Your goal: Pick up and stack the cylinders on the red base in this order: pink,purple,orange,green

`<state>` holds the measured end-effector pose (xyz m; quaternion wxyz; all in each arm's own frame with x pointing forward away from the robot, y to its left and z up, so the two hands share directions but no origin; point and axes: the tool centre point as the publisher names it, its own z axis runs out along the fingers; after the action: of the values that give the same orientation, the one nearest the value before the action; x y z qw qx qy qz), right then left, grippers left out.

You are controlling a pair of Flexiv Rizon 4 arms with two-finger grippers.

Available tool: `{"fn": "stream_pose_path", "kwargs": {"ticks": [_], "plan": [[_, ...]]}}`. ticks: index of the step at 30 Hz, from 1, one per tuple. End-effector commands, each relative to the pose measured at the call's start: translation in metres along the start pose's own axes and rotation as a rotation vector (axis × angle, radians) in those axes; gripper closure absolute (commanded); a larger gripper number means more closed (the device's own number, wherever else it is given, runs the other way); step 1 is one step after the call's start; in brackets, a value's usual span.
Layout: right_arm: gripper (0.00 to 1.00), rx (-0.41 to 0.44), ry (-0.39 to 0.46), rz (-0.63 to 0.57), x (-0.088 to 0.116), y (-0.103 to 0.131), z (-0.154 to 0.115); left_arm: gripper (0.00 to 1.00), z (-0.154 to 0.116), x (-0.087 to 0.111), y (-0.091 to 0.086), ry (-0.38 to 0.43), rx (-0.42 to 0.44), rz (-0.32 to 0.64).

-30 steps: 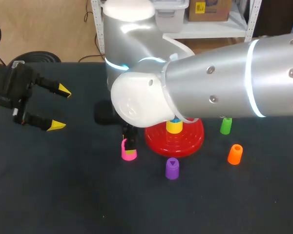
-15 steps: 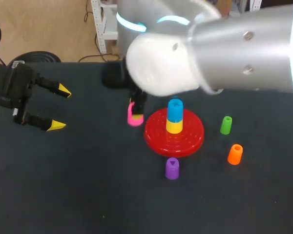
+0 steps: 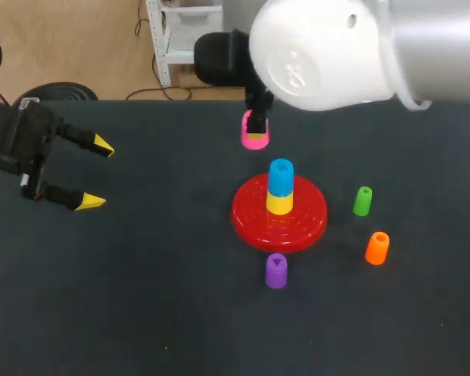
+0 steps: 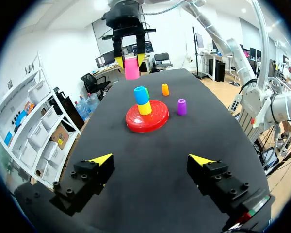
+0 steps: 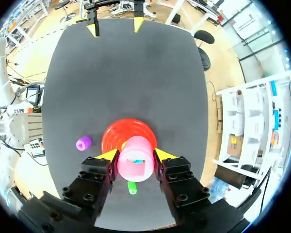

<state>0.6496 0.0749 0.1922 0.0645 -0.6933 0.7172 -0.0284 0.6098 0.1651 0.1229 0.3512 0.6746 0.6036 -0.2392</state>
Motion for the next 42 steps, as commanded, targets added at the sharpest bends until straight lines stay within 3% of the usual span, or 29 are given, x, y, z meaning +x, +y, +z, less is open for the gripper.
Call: {"fn": "stream_pose_path", "kwargs": {"ticks": [1,15,30,42], "plan": [[1.00,0.027,0.001,0.020,0.008,0.000,-0.002,0.00,0.000,0.001,0.000,-0.003,-0.001,0.003],[1.00,-0.049,0.023,0.106,0.038,-0.017,0.026,0.00,0.000,0.001,0.000,-0.003,-0.001,0.003],[1.00,-0.099,0.009,0.130,0.038,-0.010,0.051,0.00,0.000,0.001,0.000,-0.003,-0.001,0.003],[1.00,-0.099,0.026,0.136,0.045,-0.005,0.051,0.00,0.000,0.001,0.000,-0.003,-0.001,0.003]]}}
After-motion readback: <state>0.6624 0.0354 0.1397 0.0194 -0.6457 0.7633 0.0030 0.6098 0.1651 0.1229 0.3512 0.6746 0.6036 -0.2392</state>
